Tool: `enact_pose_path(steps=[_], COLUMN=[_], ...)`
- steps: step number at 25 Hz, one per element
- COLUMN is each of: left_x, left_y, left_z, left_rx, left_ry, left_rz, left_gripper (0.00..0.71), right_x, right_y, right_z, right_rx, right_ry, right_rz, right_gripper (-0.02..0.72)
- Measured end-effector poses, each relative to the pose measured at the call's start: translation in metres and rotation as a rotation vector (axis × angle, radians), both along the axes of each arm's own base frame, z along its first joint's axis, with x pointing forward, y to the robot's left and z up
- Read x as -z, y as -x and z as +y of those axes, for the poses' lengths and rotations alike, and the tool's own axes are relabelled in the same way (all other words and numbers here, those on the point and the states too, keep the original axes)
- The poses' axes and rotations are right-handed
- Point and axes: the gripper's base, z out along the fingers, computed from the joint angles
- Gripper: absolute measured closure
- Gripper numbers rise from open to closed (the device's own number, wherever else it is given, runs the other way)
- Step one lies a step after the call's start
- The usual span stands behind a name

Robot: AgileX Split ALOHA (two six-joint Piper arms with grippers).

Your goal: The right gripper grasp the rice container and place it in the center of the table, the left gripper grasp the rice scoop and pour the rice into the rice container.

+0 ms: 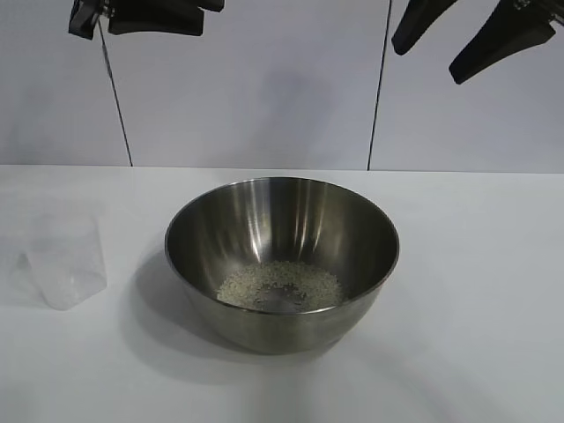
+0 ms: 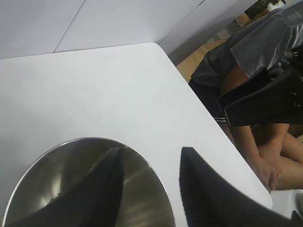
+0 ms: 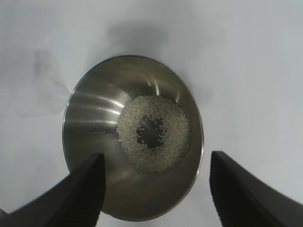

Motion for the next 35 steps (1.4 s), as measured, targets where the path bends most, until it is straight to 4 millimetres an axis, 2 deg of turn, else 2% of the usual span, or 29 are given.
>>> enact_pose_path(steps=[5,11,18,35], left_x=[0.021,0.028,0.047,0.048], left_y=[0.008,0.011,0.017,0.017], left_z=[0.002,0.003,0.007,0.007], left_rx=[-0.005,-0.012,-0.047,-0.081], left_ry=[-0.020,-0.022,-0.043,-0.019], left_rz=[0.068,0.103,0.170,0.225], left_gripper=[0.422,0.303,0.286,0.284], right_x=[0.000,0.000,0.000,0.000], right_y=[0.000,0.000,0.001,0.001], right_z=[0.000,0.000,0.000,0.000], right_rx=[-0.001,-0.002,-0.002,-0.002], right_ry=[-0.002,-0.003,-0.003,-0.004], right_rz=[0.003,0.005,0.006,0.006], right_gripper=[0.261,0.261,0.261,0.261])
